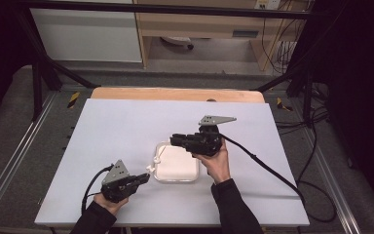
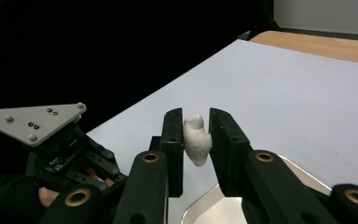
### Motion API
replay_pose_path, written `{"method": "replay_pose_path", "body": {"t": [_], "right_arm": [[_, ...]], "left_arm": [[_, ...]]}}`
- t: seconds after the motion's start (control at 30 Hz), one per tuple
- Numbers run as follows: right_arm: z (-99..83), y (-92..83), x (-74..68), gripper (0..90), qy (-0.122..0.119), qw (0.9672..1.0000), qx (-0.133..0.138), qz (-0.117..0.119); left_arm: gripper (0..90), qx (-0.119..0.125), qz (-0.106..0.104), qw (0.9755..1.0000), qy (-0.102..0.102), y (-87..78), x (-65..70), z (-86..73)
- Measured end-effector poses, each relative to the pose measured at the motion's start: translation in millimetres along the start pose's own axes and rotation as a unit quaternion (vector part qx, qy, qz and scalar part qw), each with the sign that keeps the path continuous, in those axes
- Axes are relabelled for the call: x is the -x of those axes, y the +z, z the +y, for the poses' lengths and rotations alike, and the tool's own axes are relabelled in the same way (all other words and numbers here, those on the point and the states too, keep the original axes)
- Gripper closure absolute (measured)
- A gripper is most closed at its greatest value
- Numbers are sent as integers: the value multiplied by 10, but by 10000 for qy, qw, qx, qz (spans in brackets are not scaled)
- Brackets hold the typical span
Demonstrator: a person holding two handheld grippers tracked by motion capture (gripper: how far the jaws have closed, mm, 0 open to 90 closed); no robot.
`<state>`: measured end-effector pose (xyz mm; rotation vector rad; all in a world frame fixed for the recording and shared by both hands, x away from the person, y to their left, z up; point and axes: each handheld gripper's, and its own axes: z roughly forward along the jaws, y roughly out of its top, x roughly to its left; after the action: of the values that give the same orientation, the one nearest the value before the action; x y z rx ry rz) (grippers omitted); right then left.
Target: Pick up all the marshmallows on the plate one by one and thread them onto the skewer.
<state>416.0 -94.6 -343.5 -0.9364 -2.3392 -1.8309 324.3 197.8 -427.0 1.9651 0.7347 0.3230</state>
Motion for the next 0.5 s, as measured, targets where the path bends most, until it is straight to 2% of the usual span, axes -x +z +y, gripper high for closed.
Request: {"method": "replay_pose_path", "body": {"t": [0.5], "right_arm": [[-33, 104, -10, 766, 58, 9998, -95, 141]], "left_arm": [[885, -30, 12, 10000, 40, 4, 6, 0]]}}
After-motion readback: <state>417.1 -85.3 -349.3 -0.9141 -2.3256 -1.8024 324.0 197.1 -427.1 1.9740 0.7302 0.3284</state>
